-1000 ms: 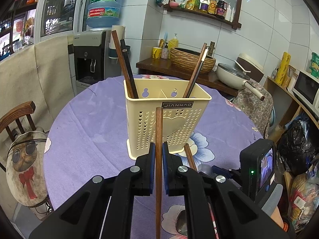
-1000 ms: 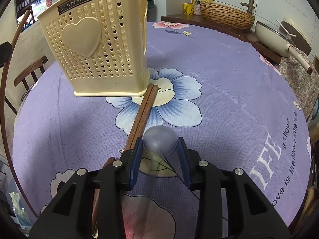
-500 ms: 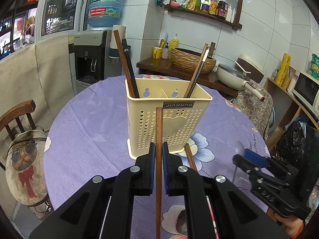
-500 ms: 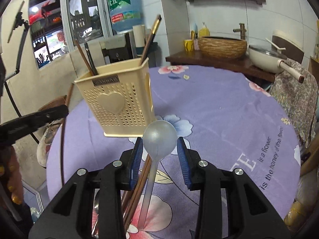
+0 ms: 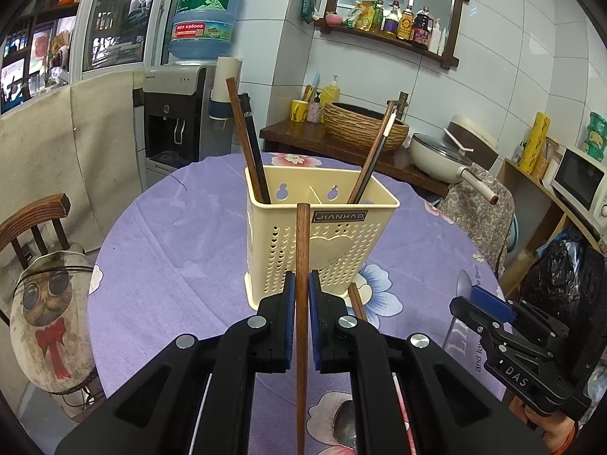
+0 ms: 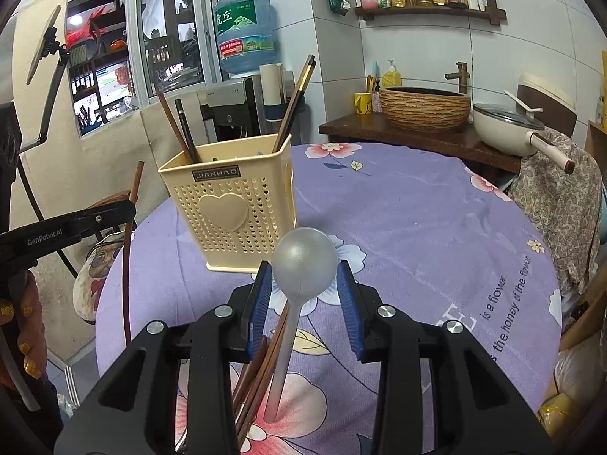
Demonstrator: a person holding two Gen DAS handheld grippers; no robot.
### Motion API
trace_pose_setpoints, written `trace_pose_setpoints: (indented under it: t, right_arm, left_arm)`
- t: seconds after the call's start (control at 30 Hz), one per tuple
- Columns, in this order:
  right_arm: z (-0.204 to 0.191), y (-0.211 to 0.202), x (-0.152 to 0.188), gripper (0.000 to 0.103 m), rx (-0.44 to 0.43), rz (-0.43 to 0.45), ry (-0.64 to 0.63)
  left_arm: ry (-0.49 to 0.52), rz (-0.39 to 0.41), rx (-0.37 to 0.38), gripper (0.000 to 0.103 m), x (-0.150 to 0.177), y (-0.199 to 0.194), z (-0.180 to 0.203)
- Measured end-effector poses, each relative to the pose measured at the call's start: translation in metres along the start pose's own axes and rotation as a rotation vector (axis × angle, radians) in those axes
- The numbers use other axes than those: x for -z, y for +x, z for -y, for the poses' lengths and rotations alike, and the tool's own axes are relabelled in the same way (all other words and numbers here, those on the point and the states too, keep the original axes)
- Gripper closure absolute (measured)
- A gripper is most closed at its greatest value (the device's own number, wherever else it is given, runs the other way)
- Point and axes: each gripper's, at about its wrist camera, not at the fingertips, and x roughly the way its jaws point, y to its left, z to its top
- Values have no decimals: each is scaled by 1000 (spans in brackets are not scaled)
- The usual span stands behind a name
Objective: Organize utensils
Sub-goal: 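Carry the chopstick over the holder and lower it while the right tool lowers the spoon in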
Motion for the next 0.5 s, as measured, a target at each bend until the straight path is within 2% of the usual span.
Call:
trace_pose_setpoints:
  t: [0.5]
  right_arm:
    - [-5,-7,-21,67,-18,38,-31]
  left_arm:
    - [-9,53,25,96,-16,-16,-4]
